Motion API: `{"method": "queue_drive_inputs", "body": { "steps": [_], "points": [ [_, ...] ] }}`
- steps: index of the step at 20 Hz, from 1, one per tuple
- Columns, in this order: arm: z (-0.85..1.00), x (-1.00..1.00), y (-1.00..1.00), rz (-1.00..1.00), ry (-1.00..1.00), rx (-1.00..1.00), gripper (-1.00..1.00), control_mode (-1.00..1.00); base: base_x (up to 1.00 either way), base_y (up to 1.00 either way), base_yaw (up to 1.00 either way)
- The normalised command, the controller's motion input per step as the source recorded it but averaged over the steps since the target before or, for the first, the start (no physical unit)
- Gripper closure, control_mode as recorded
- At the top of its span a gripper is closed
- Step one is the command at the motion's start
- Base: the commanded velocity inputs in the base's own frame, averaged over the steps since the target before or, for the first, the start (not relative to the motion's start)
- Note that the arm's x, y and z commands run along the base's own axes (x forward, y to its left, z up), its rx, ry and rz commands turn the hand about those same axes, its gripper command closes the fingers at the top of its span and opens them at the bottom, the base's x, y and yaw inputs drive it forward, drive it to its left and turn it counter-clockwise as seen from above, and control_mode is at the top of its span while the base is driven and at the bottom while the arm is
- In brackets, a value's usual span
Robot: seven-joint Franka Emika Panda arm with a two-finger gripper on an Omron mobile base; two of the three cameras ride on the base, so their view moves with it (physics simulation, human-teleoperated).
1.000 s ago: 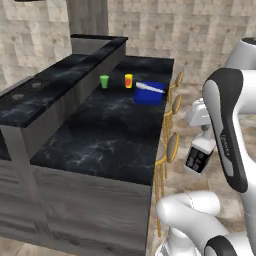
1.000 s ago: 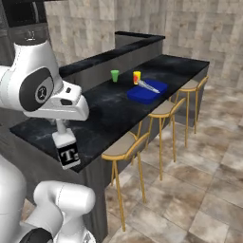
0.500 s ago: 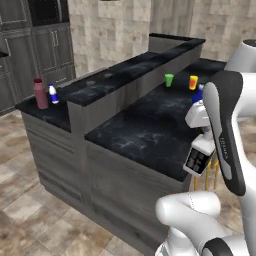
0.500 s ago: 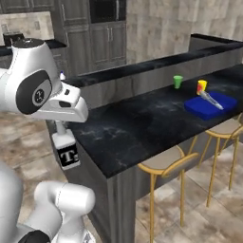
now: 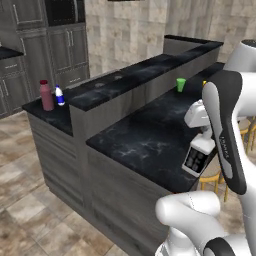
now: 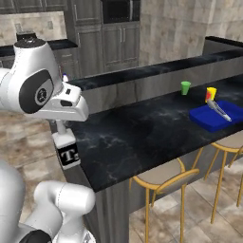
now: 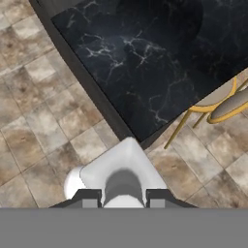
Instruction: Place the drinks on the dining counter in a tight cluster.
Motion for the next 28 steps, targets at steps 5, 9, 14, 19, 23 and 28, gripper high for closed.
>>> {"method": "queue_drive_inputs", "body": {
  "steps": [5,9,14,19,23,28],
  "points": [
    [0.0,0.0,0.0,0.0,0.0,0.0,1.0,1.0,0.77,-0.33,-0.16],
    [0.0,0.0,0.0,0.0,0.0,0.0,1.0,1.0,0.06,-0.03,0.0],
    [0.0,0.0,0.0,0.0,0.0,0.0,1.0,1.0,0.0,0.0,0.0],
    [0.0,0.0,0.0,0.0,0.0,0.0,1.0,1.0,0.12,0.0,0.01],
    [0.0,0.77,0.0,0.06,0.05,0.0,1.0,-1.0,0.0,0.0,0.0],
    [0.0,1.0,0.0,0.1,0.06,0.0,1.0,-1.0,0.0,0.0,0.0]
  ]
}}
